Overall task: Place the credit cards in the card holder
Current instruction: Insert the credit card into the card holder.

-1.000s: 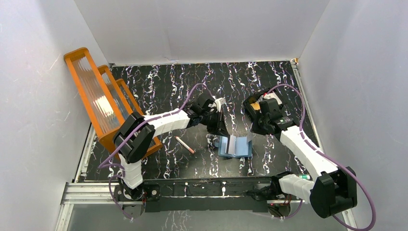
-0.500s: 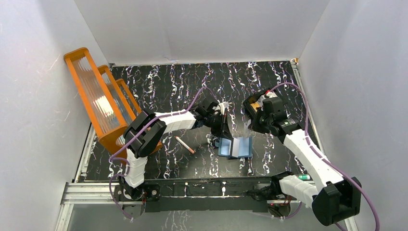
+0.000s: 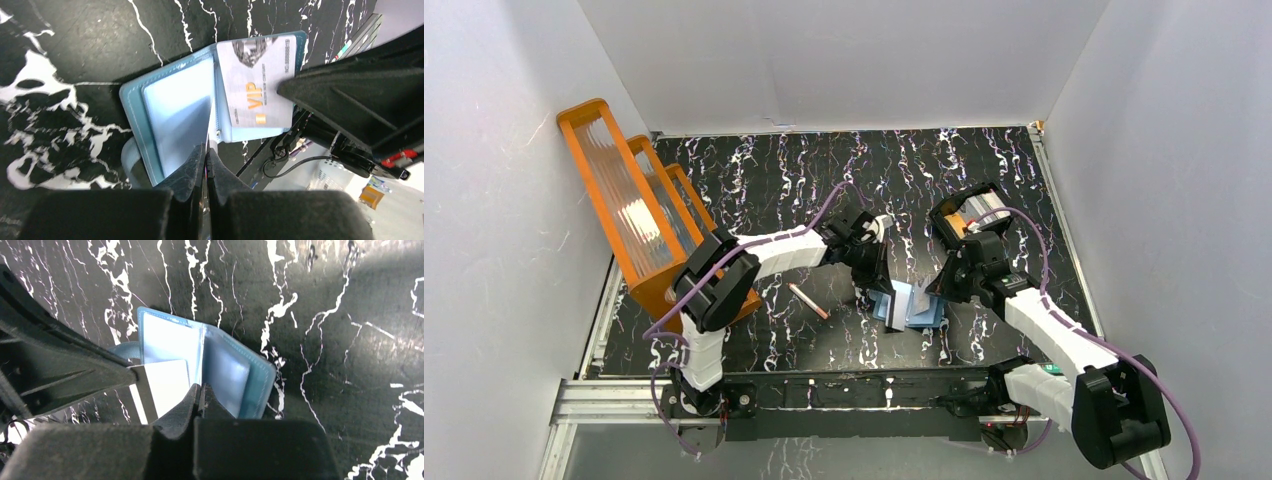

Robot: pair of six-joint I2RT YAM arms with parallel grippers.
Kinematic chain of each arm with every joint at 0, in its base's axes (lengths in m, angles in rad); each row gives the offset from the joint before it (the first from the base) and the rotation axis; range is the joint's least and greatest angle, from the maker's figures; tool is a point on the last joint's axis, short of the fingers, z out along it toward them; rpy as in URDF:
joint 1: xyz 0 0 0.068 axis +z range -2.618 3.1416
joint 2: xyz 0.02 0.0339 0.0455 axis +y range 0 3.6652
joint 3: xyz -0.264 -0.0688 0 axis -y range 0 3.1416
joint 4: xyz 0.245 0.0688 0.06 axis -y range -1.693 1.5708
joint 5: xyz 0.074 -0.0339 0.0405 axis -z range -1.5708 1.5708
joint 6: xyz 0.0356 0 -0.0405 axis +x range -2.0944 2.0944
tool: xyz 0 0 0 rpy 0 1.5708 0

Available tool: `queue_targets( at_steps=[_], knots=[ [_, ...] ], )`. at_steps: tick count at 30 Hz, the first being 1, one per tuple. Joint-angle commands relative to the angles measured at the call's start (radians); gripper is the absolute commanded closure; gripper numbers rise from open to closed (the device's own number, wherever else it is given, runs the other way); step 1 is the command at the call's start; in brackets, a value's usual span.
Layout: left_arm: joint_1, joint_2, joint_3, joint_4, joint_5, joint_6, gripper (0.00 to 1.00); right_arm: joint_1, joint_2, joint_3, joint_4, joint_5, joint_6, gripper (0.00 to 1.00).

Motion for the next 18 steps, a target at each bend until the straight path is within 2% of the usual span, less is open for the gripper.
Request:
queue_targets(
  at_steps=[1,9,18],
  knots=[
    [0.028,-0.130,-0.031,-0.104,-0.042,0.038,1.00,-0.031,-0.001,-0.025,0.141,-0.055,-0.035,1.00],
    [0.050,-0.202,-0.063,-0.181,-0.098,0.072,1.00,-0.107,0.007,-0.104,0.257,-0.183,-0.086,1.00],
    [0.059,-0.177,-0.080,-0.189,-0.097,0.090,1.00,-0.135,-0.043,-0.129,0.292,-0.250,-0.058,1.00]
  ],
)
